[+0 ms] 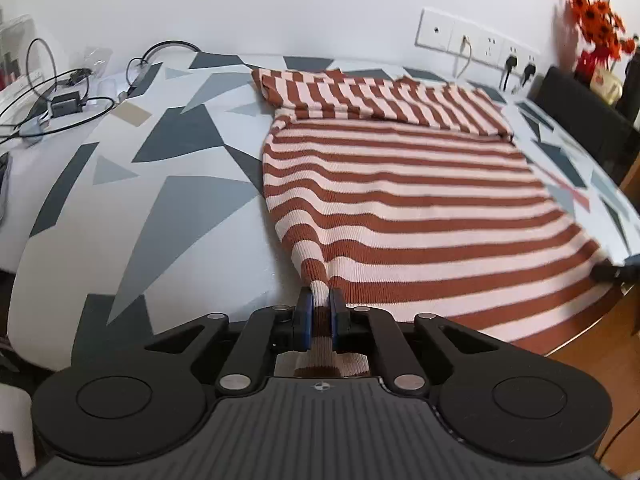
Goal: Fold clothes
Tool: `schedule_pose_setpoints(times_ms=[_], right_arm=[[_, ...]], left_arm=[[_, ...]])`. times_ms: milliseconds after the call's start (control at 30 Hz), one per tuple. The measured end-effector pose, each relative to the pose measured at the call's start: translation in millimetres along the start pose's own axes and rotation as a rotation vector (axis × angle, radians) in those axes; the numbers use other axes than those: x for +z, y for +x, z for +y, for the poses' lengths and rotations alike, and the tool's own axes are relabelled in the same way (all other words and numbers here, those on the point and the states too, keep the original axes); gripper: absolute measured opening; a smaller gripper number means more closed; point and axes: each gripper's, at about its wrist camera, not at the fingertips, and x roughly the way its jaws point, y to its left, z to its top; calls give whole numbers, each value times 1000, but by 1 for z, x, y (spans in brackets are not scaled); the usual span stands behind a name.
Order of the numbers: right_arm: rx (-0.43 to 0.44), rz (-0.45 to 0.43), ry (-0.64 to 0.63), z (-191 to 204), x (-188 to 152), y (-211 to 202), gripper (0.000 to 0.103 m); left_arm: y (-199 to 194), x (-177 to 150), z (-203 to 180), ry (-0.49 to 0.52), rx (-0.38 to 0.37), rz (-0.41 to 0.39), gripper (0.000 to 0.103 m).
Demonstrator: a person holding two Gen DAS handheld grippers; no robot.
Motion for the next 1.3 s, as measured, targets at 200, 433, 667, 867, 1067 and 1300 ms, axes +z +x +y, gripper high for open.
schedule_pose_setpoints(times_ms=[200, 433, 667, 867, 1067, 1300], right_arm=[[33, 14, 3, 7, -2, -30, 6], [44, 7, -93, 17, -21, -80, 6], [46, -57, -71, 33, 2, -79, 6], [49, -161, -43, 44, 58, -78, 6], [81, -236, -14, 52, 120, -61, 6], [104, -286, 50, 52, 179, -24, 6]], left_arm=[[-35, -12, 4, 9, -67, -50, 9], [-57, -28, 20, -57, -136, -54, 9], [-55, 5, 18, -11, -111, -101, 8], [-53, 52, 17, -30, -114, -190, 7], [-19, 105, 31, -118, -92, -175, 6], [3, 163, 28, -108, -29, -241, 6]])
